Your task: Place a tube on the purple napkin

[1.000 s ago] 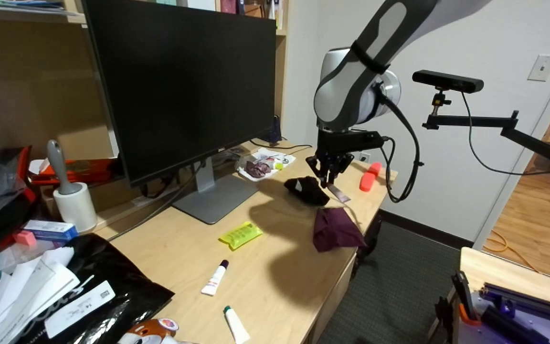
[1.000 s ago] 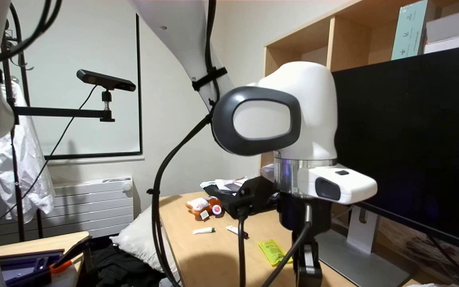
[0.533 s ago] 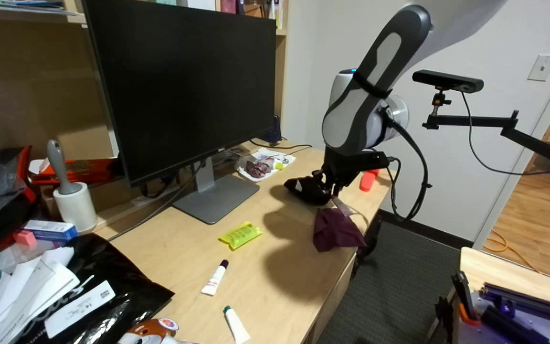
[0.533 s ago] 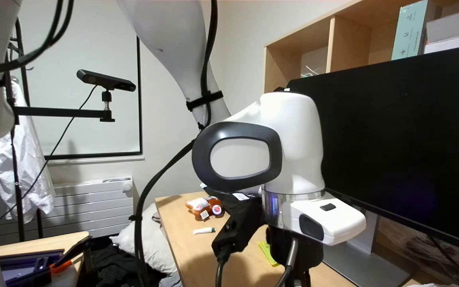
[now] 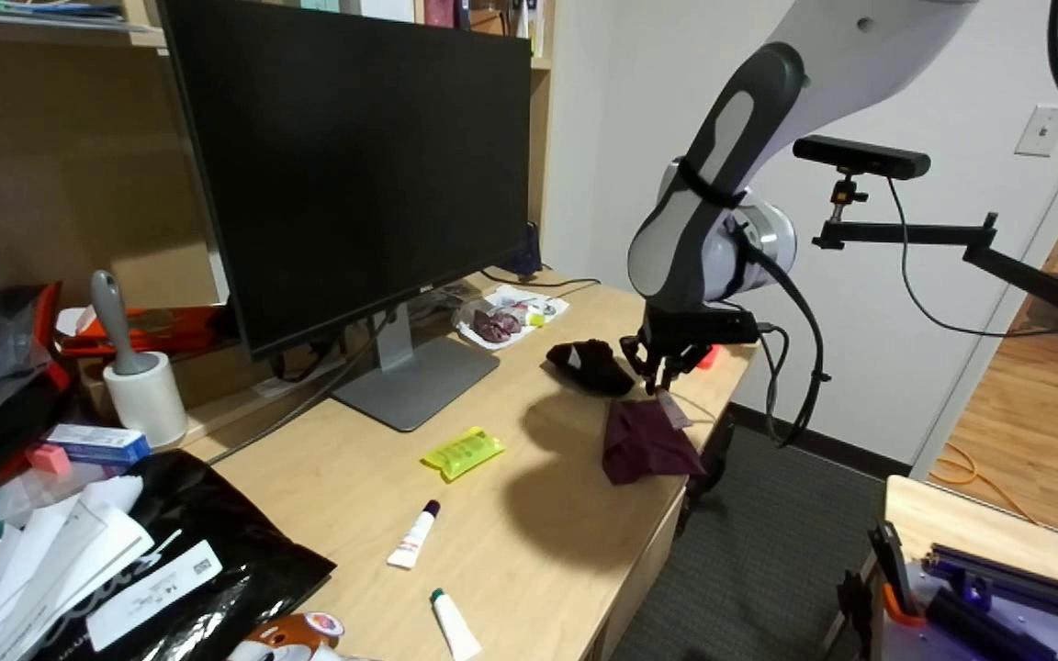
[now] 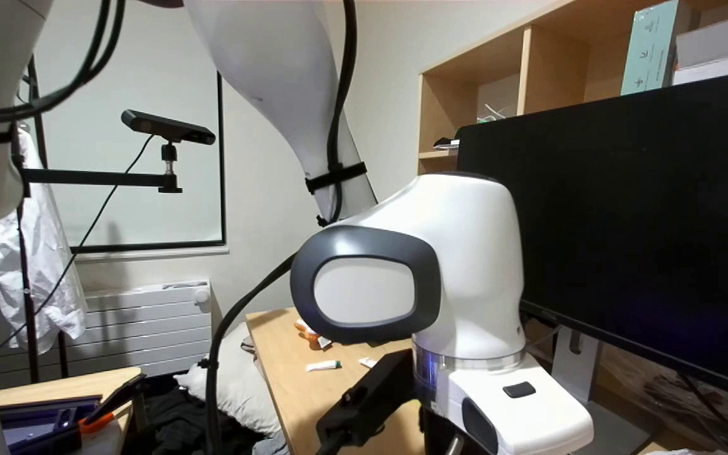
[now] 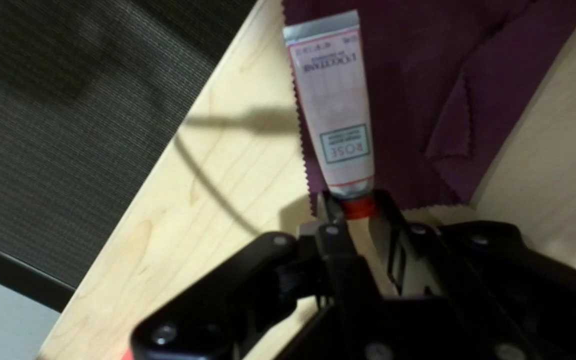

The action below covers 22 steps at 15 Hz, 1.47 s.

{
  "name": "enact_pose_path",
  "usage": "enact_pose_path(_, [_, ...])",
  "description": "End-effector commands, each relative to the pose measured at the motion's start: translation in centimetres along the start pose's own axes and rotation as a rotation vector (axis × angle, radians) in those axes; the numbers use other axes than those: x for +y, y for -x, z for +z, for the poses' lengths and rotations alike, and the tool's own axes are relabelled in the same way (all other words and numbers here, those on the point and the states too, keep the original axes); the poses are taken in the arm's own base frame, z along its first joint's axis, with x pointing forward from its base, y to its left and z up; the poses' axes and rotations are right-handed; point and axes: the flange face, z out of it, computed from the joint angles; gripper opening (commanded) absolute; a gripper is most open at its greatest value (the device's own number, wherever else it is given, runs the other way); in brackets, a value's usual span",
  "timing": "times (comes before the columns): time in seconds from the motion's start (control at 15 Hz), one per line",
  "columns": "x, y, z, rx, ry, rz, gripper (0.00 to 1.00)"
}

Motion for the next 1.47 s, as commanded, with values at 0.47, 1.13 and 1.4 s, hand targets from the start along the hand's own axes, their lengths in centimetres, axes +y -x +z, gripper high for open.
enact_pose_path(0.47, [-0.2,-0.4,1.4,-0.03,-0.038,0.222,0.11])
enact_pose_path(1.13, [-1.4,-1.1,-1.3,-0.024,-0.066,0.23,0.88])
enact_pose_path(1.4, [-4.0,0.3,-7.8,-0.047,-0.118,0.078,1.0])
